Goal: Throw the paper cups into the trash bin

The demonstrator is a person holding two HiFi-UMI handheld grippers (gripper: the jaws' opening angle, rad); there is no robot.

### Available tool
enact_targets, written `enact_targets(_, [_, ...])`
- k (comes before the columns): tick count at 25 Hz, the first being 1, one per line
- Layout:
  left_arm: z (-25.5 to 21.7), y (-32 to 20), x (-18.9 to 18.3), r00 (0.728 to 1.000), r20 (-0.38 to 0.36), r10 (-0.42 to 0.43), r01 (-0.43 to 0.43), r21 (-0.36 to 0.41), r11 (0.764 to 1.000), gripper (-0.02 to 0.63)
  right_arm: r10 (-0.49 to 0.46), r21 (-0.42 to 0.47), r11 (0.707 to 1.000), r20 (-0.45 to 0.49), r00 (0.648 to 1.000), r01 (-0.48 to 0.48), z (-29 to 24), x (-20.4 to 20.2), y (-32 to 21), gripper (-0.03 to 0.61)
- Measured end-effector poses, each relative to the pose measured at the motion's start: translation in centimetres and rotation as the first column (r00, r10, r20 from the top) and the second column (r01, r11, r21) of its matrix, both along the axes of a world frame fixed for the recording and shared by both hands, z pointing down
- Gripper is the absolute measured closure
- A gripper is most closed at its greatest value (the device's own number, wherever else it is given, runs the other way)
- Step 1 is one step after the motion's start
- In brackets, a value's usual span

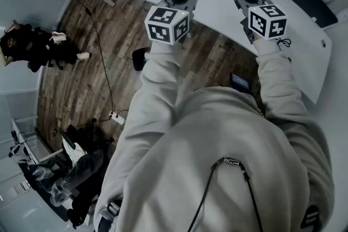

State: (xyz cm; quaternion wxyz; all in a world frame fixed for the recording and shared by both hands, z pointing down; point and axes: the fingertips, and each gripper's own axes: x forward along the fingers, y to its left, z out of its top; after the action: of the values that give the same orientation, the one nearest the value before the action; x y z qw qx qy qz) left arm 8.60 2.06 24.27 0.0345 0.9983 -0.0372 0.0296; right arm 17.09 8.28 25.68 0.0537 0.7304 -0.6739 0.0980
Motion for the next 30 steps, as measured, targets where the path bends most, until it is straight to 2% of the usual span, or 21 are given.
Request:
enact_targets(7, [-0.3, 0.1, -0.3, 1.000, -0.007, 0.013, -0.013, 0.005, 1.000, 0.618, 0.002, 0.013, 1.000, -0.020, 1.000, -0.002, -0.9, -0.5, -0.4, 0.560])
enact_targets(11, [-0.8, 0.2, -0.1, 0.999, -0.027, 0.022, -0.022, 0.006, 1.000, 0.618, 0.000, 0.028, 1.000, 0.009, 1.000, 0.000, -0.5, -0.1, -0.2, 0.560])
enact_targets(15, [-0.4, 1.7, -0.1, 0.995, -0.042, 0.086, -0.085, 0.007, 0.996, 0.618, -0.009, 0.057, 0.998, 0.036, 0.999, 0.007, -0.4, -0.6, 0.1, 0.560])
enact_targets(22, [0.0, 1.5, -1.0, 1.000, -0.006, 0.027, -0.027, 0.042, 0.999, 0.618, -0.026, 0.044, 0.999, 0.036, 0.999, 0.024, -0.3, -1.3, 0.3, 0.560])
enact_targets(25, [-0.3, 1.4, -1.1, 0.999, -0.022, 0.038, -0.037, 0.012, 0.999, 0.618, -0.052, 0.053, 0.997, 0.062, 0.997, 0.049, -0.1, -2.1, 0.0, 0.560])
enact_targets(30, [-0.1, 2.4, -1.8, 0.998, -0.020, 0.054, -0.053, 0.026, 0.998, 0.618, -0.067, 0.042, 0.997, 0.071, 0.995, 0.064, 0.7, -2.8, 0.6, 0.560])
